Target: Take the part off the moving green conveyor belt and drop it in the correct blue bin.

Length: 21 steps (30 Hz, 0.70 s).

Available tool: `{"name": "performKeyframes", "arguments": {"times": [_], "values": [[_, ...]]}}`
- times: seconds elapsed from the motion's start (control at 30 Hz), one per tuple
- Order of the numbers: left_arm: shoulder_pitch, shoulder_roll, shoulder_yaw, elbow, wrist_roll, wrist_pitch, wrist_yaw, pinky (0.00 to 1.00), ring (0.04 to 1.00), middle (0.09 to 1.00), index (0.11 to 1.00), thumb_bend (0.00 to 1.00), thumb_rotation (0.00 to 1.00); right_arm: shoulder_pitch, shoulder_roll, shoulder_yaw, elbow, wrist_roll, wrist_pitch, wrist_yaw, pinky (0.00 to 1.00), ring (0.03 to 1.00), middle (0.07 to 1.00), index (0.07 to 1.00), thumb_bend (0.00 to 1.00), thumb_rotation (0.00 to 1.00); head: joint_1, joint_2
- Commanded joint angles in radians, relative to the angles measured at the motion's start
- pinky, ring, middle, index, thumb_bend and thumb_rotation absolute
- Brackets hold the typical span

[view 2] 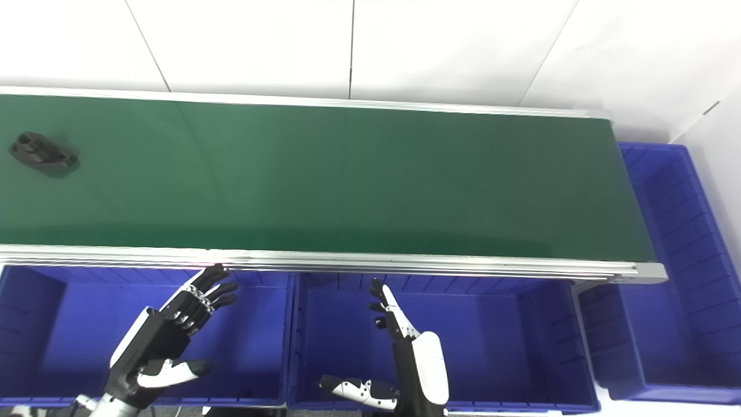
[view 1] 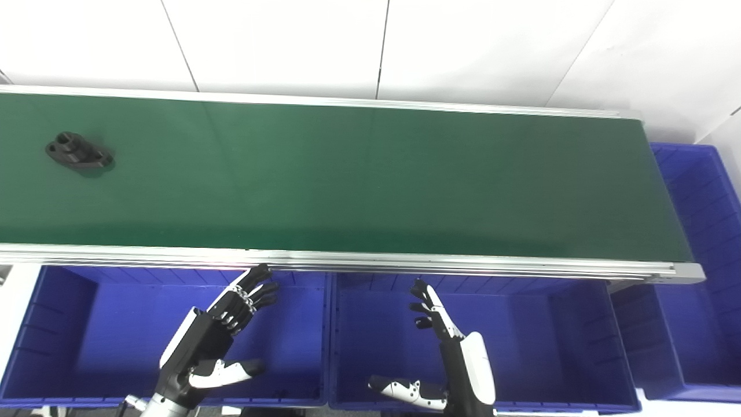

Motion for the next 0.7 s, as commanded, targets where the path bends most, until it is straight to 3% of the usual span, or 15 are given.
{"name": "performKeyframes", "arguments": {"times": [0.0,0.13,0.37,0.57,0.67], "values": [[-0.029,-0.038,0.061,0.005,-0.049,-0.034,-0.094,0.83,0.881,0.918,0.916,0.70,0.35,-0.005,-0.001,0.021,-0.005,0.006,-0.032,-0.038,0.68,0.808,0.892,0.961,0.89,0.40,0.018,-0.006],[-0.048,-0.067,0.112,0.028,-0.059,-0.034,-0.125,0.81,0.862,0.902,0.882,0.68,0.24,-0.012,-0.014,0.036,0.004,0.014,-0.032,-0.064,0.72,0.862,0.919,0.982,0.89,0.42,0.055,-0.024],[-0.059,-0.074,0.129,0.051,-0.045,-0.034,-0.126,0.78,0.842,0.887,0.854,0.71,0.26,-0.052,-0.042,0.096,0.049,0.009,-0.032,-0.165,0.80,0.862,0.908,0.985,0.88,0.45,0.097,-0.075],[-0.064,-0.077,0.134,0.050,-0.045,-0.034,-0.125,0.76,0.832,0.888,0.856,0.72,0.26,-0.071,-0.055,0.129,0.067,0.020,-0.032,-0.200,0.85,0.883,0.917,0.993,0.88,0.45,0.104,-0.080],[-0.066,-0.076,0.139,0.046,-0.021,-0.034,-0.123,0.77,0.835,0.892,0.864,0.71,0.28,-0.079,-0.057,0.137,0.072,0.024,-0.032,-0.210,0.82,0.865,0.906,0.987,0.88,0.44,0.116,-0.081]]}}
